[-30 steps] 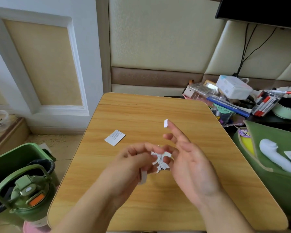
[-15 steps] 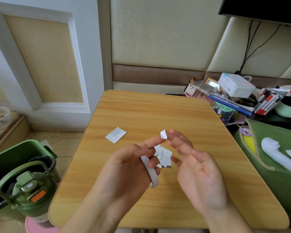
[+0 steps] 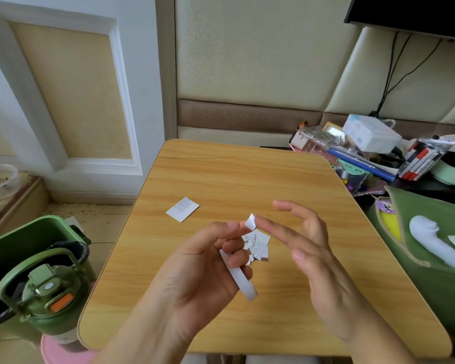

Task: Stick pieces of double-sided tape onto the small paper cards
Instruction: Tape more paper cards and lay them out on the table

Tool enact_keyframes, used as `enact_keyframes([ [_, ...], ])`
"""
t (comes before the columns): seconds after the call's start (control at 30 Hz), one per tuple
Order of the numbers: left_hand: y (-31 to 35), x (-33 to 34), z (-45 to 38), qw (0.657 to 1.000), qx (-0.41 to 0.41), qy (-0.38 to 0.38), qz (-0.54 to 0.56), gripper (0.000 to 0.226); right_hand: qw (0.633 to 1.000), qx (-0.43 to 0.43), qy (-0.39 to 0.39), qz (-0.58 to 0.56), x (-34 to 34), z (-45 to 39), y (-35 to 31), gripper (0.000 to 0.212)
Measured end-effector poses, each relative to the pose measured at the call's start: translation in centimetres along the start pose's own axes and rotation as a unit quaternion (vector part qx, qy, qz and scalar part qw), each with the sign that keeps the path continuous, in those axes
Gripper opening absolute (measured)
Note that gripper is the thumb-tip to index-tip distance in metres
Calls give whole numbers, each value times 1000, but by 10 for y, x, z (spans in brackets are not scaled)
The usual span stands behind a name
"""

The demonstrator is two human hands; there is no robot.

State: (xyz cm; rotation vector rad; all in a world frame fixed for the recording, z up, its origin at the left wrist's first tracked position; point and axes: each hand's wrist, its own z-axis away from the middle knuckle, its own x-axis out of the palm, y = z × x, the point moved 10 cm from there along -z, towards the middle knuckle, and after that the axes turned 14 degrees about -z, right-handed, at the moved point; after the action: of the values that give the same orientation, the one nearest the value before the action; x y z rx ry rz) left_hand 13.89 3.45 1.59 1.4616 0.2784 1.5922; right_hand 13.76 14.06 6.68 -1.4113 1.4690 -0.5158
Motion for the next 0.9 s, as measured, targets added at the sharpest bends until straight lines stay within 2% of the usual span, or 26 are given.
enact_keyframes([
  [0.13, 1, -1, 0, 1000, -8, -2, 3, 29, 991, -40, -41, 125, 1, -1, -18, 48],
  [0.27, 8, 2, 1, 1000, 4, -14, -21, 43, 970, -71, -73, 220, 1, -4, -24, 48],
  [0.37, 10, 3, 1, 999, 6, -20, -42, 40, 954, -89, -88, 273, 0, -6, -25, 51],
  [0.67, 14, 5, 2, 999, 2, -35, -39, 39, 916, -116, -104, 371, -3, -11, -26, 53],
  [0.9, 15, 8, 8, 999, 3, -29, -25, 38, 889, -151, -80, 425, -5, -14, -31, 57],
])
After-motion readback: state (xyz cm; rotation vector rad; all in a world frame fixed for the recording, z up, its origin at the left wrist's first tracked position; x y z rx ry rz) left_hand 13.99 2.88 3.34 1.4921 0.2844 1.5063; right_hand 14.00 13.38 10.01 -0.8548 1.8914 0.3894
